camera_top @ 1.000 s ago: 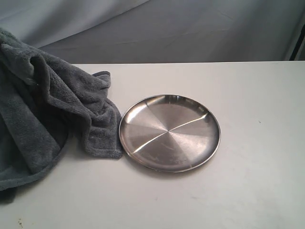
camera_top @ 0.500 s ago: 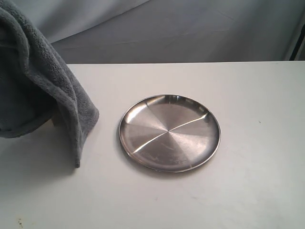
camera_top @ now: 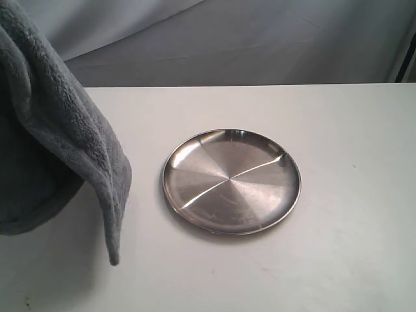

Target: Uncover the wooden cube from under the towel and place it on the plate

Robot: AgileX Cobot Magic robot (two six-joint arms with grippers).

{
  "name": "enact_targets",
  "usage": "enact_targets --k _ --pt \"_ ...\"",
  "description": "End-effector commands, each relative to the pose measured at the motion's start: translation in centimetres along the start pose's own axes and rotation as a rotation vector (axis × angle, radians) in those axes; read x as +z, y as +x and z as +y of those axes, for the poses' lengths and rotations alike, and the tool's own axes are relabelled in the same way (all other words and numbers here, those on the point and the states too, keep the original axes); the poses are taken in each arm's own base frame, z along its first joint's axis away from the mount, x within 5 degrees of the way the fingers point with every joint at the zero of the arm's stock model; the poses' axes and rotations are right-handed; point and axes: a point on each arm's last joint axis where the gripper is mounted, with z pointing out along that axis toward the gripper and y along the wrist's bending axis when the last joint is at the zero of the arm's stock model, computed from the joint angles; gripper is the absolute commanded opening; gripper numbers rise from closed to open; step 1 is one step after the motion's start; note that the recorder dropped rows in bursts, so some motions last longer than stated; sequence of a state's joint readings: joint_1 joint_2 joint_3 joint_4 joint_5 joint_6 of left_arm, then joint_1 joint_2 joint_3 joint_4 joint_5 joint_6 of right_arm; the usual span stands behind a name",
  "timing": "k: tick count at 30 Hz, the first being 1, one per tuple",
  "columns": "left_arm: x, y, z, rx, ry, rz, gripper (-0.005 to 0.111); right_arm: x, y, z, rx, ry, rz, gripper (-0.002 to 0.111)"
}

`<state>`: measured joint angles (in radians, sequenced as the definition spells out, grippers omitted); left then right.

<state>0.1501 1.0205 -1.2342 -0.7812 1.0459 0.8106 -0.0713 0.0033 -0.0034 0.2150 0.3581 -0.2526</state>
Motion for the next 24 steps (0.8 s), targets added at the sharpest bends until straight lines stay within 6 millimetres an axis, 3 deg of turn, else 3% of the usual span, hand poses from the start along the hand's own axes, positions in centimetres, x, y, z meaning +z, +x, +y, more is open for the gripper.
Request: enact_targets --k 1,7,13,18,24 --pt "-1.6 1.7 -2.3 0.001 0.033 -0.010 0.000 0.0 0.0 0.0 0.003 0.000 -0.013 0.000" --pt "-1.9 6.7 -4.1 -0.036 0.002 -0.005 0.000 0.0 0.0 0.0 0.003 0.000 -0.013 0.000" --pt "2.3 14.5 -3.3 -0.273 0.006 0.099 0.000 0.0 0.0 0.0 0.003 0.000 -0.013 0.000" --pt "4.2 18.9 -2.8 -0.463 -0.053 0.081 0.000 0.0 0.0 0.0 0.003 0.000 -0.013 0.000" --pt "5.1 21.4 -3.3 -0.506 -0.036 0.041 0.000 0.0 0.0 0.0 0.003 0.000 -0.013 0.000"
